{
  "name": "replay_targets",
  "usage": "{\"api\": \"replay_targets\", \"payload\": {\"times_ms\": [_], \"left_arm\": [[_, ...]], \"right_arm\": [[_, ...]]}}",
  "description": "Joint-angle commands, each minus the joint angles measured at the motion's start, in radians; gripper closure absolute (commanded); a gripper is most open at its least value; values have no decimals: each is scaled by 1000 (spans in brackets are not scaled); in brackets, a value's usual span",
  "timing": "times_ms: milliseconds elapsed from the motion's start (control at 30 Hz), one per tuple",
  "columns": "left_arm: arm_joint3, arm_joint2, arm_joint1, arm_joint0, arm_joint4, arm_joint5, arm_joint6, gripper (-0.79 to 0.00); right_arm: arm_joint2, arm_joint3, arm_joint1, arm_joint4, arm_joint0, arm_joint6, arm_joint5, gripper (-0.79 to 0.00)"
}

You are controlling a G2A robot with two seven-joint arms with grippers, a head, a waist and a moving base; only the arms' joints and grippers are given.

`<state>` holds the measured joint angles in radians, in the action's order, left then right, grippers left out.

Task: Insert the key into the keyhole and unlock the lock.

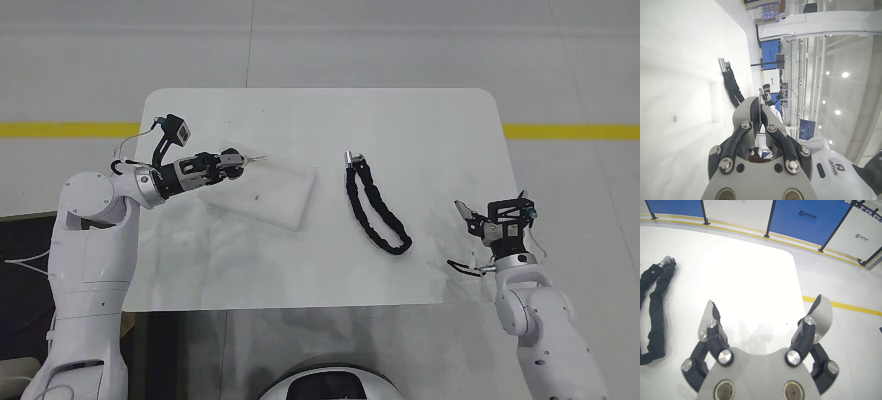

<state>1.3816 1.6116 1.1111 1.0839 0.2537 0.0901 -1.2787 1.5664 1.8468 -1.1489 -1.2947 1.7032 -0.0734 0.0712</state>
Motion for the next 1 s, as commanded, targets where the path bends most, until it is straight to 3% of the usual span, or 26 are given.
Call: {"api": "replay_targets", "payload": {"times_ms": [0,67,167,300,400,733,833,967], "left_arm": [[0,0,0,0,0,0,0,0],[0,0,0,0,0,0,0,0],[0,0,0,0,0,0,0,0],[0,0,0,0,0,0,0,0],[0,0,0,0,0,0,0,0],[0,0,0,0,0,0,0,0],[0,0,0,0,0,0,0,0],[0,0,0,0,0,0,0,0]], "right_arm": [[-28,56,0,76,-57,-166,103,-785],[-77,85,-3,155,-138,-337,148,-785],[-180,64,-13,244,-303,-592,137,-785],[-348,-37,-44,322,-524,-836,41,-785],[-432,-72,-68,334,-617,-893,-28,-785],[-432,-72,-68,334,-617,-893,-28,-785],[-418,-58,-68,458,-568,-948,39,-785],[-463,-163,-93,635,-695,-1089,19,-785]]}}
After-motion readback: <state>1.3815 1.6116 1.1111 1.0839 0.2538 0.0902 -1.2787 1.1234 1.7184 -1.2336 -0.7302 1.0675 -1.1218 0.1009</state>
